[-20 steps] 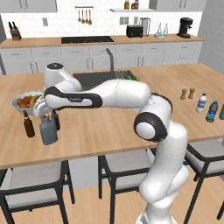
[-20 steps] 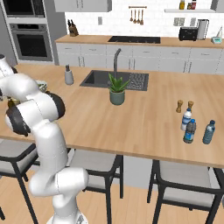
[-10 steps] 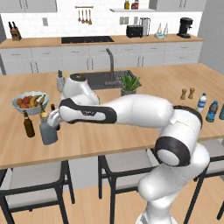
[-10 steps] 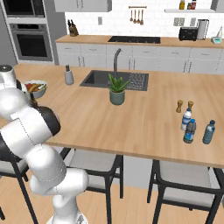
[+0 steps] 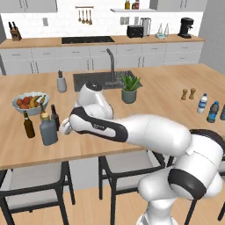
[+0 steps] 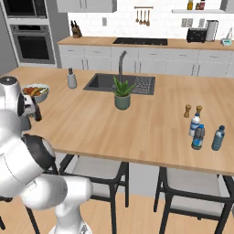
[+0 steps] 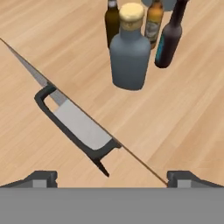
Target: Move the plastic bottles in the middle to the plastics group, and the glass bottles in the middle to the glass group.
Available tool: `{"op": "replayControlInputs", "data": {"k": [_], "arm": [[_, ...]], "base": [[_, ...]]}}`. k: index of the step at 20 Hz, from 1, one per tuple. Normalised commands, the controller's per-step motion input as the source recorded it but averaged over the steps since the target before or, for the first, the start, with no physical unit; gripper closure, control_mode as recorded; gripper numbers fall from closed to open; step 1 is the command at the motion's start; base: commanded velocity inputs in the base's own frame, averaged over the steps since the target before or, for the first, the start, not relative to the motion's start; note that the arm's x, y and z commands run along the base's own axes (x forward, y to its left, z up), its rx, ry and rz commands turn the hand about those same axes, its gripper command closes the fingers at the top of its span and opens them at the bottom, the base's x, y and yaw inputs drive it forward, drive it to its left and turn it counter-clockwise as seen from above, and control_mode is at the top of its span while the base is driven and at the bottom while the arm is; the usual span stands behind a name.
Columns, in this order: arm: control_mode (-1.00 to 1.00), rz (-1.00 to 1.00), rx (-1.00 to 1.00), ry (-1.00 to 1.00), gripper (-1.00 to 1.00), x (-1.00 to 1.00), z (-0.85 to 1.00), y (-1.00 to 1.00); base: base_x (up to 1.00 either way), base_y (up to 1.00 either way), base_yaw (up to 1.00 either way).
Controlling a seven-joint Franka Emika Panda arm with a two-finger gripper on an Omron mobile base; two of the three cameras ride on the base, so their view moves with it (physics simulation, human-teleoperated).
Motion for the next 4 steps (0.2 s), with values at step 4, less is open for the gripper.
{"op": "replayControlInputs", "data": {"k": [4], "arm": [[-1.00, -0.03, 0.00, 0.00, -1.00, -0.25, 0.00, -0.27]], "base": [[0.00, 0.00, 0.00]]}}
